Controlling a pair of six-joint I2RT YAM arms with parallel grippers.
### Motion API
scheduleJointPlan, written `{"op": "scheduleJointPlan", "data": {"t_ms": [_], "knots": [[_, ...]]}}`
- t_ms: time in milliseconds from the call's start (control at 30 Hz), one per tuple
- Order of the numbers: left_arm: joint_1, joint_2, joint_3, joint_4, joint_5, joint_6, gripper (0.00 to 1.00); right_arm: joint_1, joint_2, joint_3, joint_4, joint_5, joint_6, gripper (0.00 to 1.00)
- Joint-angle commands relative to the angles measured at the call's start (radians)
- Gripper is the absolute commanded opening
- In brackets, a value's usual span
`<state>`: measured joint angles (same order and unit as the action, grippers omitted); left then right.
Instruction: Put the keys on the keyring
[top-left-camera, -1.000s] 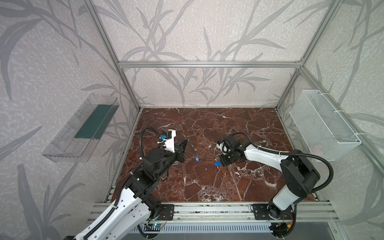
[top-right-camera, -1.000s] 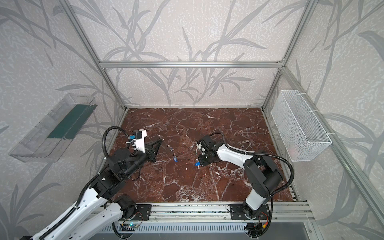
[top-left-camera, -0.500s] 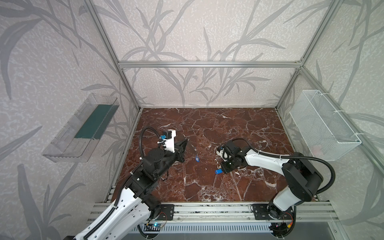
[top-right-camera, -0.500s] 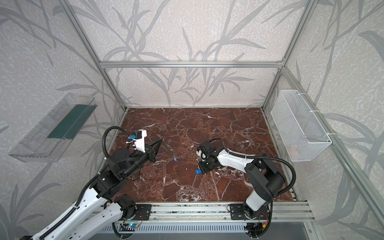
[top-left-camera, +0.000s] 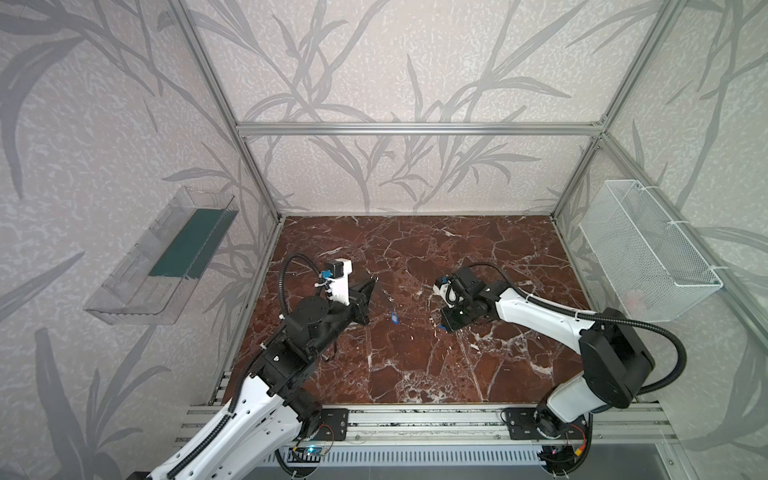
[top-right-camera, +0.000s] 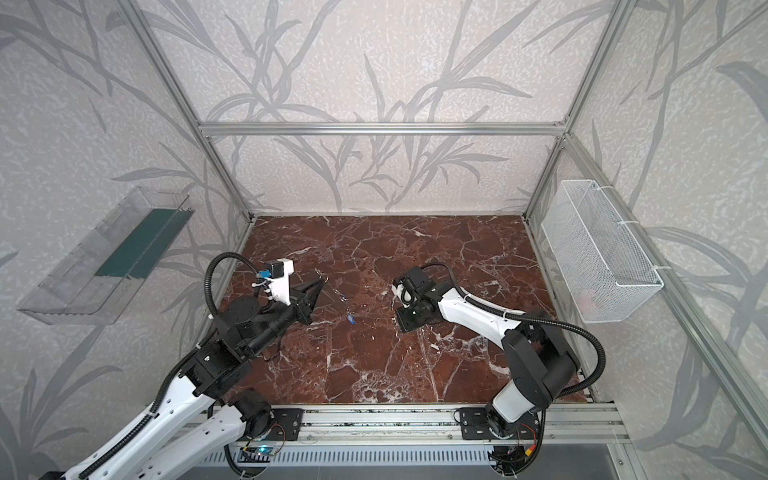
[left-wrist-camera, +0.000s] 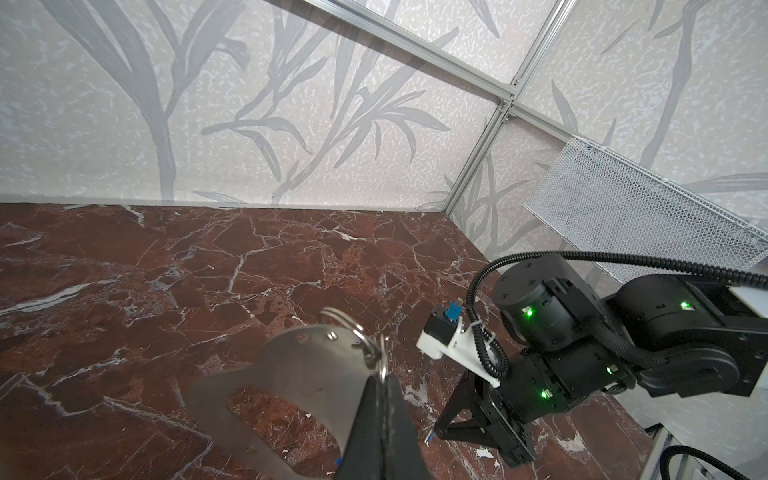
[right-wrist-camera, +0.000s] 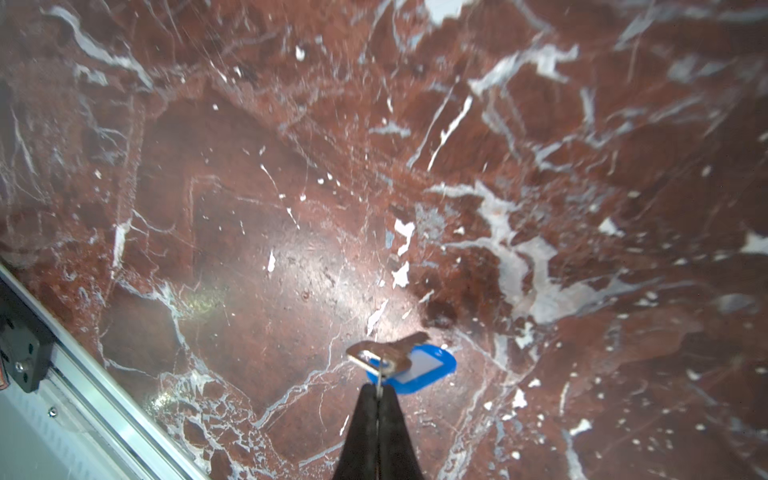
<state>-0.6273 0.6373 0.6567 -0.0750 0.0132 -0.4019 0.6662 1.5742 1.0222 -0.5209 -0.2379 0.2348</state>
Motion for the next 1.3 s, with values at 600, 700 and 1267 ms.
{"op": "scheduleJointPlan", "data": {"t_ms": [600, 700, 1267], "knots": [[0.000, -0.002, 0.001, 0.033, 0.002, 0.002, 0.00, 0.041, -0.100, -0.209, 0.050, -0.011, 0.073, 0.00], [0.000, -0.001, 0.002, 0.030, 0.005, 0.002, 0.00, 0.040, -0.091, -0.173, 0.031, -0.001, 0.062, 0.00], [0.001, -0.015, 0.000, 0.034, 0.008, -0.003, 0.00, -0.062, 0.127, 0.163, -0.037, 0.082, -0.040, 0.00]]}}
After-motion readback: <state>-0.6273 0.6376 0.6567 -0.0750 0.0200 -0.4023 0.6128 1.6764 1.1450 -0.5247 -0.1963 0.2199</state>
